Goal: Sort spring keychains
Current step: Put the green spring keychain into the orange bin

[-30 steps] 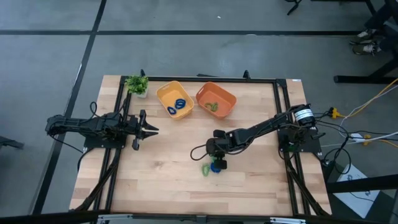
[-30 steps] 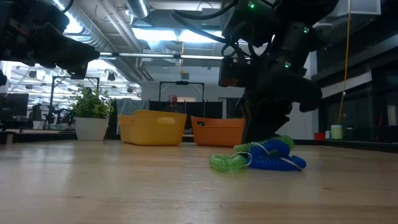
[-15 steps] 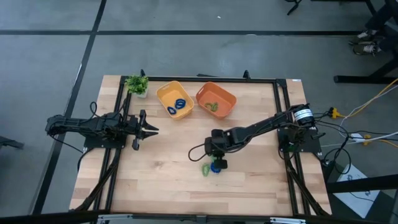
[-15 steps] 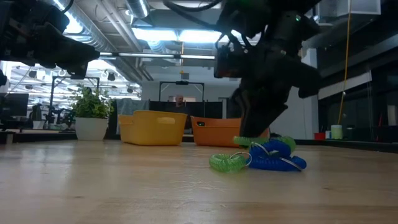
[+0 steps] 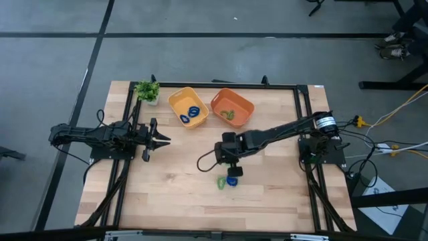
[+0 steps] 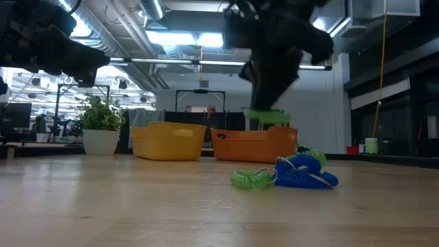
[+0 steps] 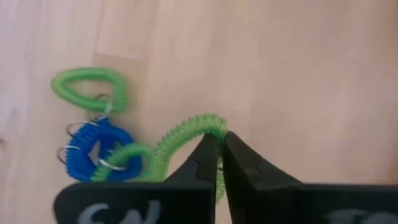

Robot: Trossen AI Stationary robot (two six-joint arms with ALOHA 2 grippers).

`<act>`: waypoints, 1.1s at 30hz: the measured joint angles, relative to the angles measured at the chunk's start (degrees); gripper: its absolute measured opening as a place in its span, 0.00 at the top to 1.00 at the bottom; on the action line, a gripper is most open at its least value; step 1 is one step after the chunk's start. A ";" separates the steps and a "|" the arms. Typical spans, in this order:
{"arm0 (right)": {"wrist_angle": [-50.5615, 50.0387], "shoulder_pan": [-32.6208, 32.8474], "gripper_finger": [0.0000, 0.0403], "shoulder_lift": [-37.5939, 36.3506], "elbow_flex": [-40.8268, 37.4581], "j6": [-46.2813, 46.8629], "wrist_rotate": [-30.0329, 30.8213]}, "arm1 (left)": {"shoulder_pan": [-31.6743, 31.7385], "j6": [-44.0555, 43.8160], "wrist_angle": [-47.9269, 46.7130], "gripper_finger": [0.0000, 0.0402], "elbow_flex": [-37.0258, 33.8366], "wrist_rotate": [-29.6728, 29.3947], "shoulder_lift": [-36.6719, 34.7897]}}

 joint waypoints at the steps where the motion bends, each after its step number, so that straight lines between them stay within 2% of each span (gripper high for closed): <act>1: -1.81 -0.33 0.97 0.00 1.71 -0.54 0.45 | 0.00 0.00 0.00 0.83 0.00 -0.01 0.00; 9: -10.97 -5.13 0.97 0.00 13.91 -5.25 0.88 | 0.00 0.00 0.00 0.82 0.00 -0.02 0.00; 13: -12.95 -9.44 0.97 -0.02 16.88 -6.05 0.96 | 0.00 -0.02 0.00 0.83 0.00 0.01 0.00; 25: -13.18 -22.08 0.97 -0.09 15.08 -5.35 0.91 | 0.00 0.00 0.00 0.82 0.00 -0.02 0.00; 33: -9.27 -27.68 0.97 -0.09 15.05 -6.72 -2.71 | 0.00 0.00 0.00 0.83 0.00 0.00 0.00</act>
